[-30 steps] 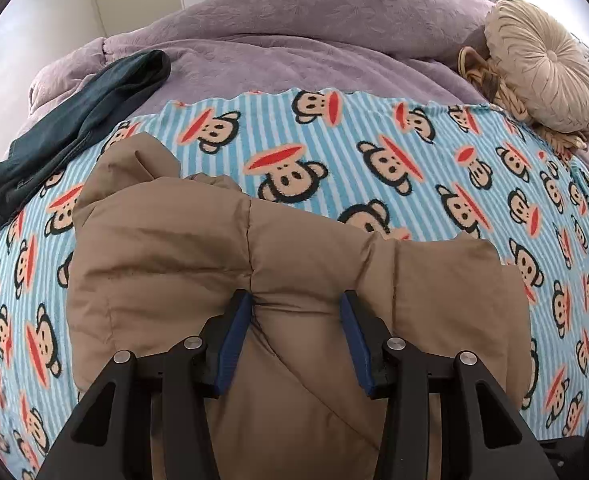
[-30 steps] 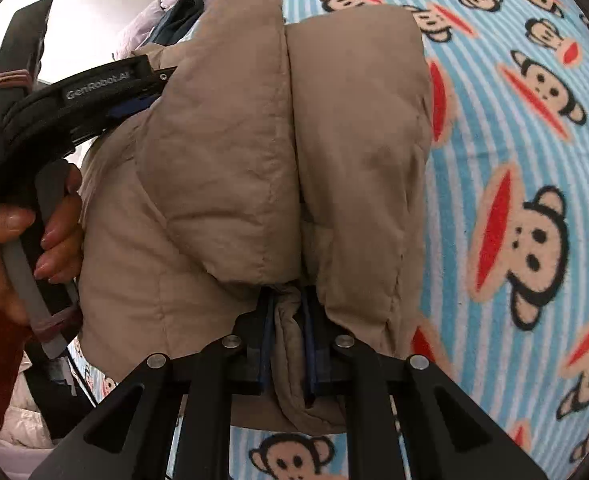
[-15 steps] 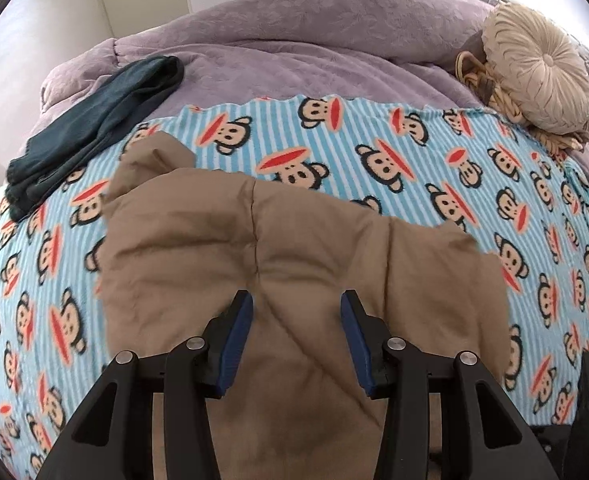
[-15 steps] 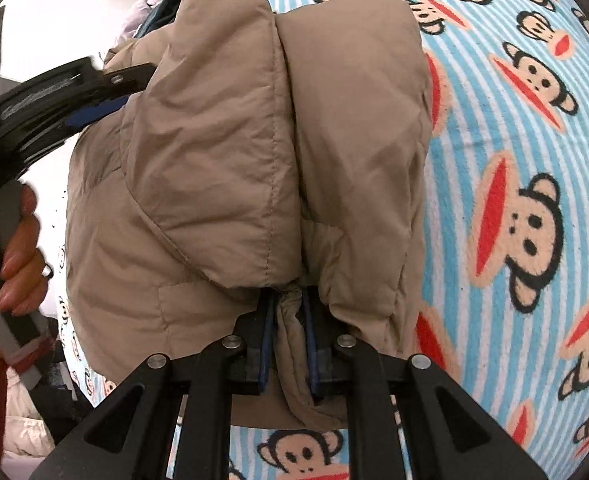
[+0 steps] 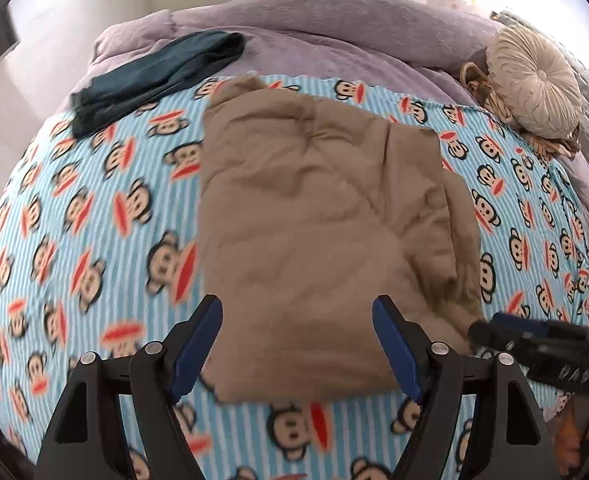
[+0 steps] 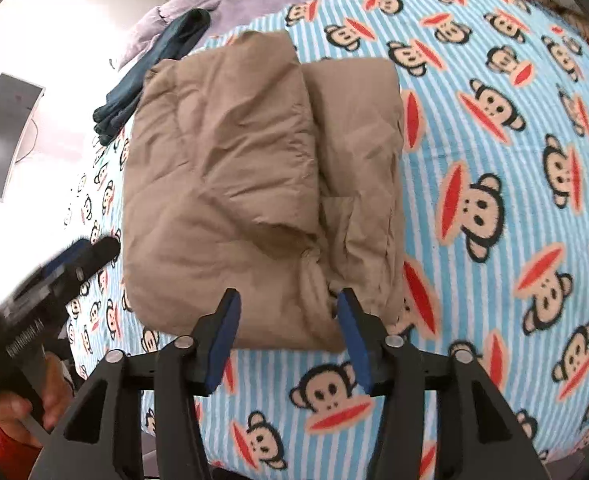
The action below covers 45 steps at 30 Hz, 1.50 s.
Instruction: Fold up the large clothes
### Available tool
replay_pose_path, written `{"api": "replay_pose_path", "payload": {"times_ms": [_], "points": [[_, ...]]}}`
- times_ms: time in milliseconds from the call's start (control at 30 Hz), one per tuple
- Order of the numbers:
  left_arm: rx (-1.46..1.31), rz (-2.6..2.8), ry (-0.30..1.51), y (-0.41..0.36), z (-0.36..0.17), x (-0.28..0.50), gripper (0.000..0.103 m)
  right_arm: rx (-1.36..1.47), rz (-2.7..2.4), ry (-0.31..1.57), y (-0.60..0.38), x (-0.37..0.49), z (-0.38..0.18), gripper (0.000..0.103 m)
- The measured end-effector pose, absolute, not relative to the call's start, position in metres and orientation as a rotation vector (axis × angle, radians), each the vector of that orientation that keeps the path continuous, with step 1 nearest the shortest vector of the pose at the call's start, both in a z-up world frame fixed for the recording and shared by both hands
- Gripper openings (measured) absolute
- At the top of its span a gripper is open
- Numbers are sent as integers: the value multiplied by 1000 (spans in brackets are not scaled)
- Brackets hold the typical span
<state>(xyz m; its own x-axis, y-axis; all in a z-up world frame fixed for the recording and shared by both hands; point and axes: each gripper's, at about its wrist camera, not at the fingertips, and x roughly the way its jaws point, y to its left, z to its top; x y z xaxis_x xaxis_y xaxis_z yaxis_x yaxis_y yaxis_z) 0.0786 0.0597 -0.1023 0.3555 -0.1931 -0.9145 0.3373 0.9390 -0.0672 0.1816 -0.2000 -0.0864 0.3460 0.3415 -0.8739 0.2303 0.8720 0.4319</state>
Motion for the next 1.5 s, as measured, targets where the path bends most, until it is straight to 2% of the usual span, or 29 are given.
{"api": "replay_pose_path", "payload": {"times_ms": [33,133,267,467,500,667,900,1500], "points": [[130,-327,1152,65,-98,72,103,532,73,1227,-199,180,-82,67],[99,-303,1130,80,-84,58,103,497,56,1194,-192,173,-63,78],[74,-264,1119,92,-69,49,103,466,25,1145,-188,163,-39,80],[90,-245,1084,97,-45,40,103,390,-60,1063,-180,151,-3,92],[100,-244,1072,96,-41,38,103,378,-77,1042,-180,149,3,103],[113,-228,1042,94,-27,32,103,333,-157,951,-180,137,30,103],[107,-217,1011,93,-9,27,103,314,-203,934,-182,130,48,103],[103,-178,1022,98,-9,25,103,298,-225,947,-176,126,46,103]]}}
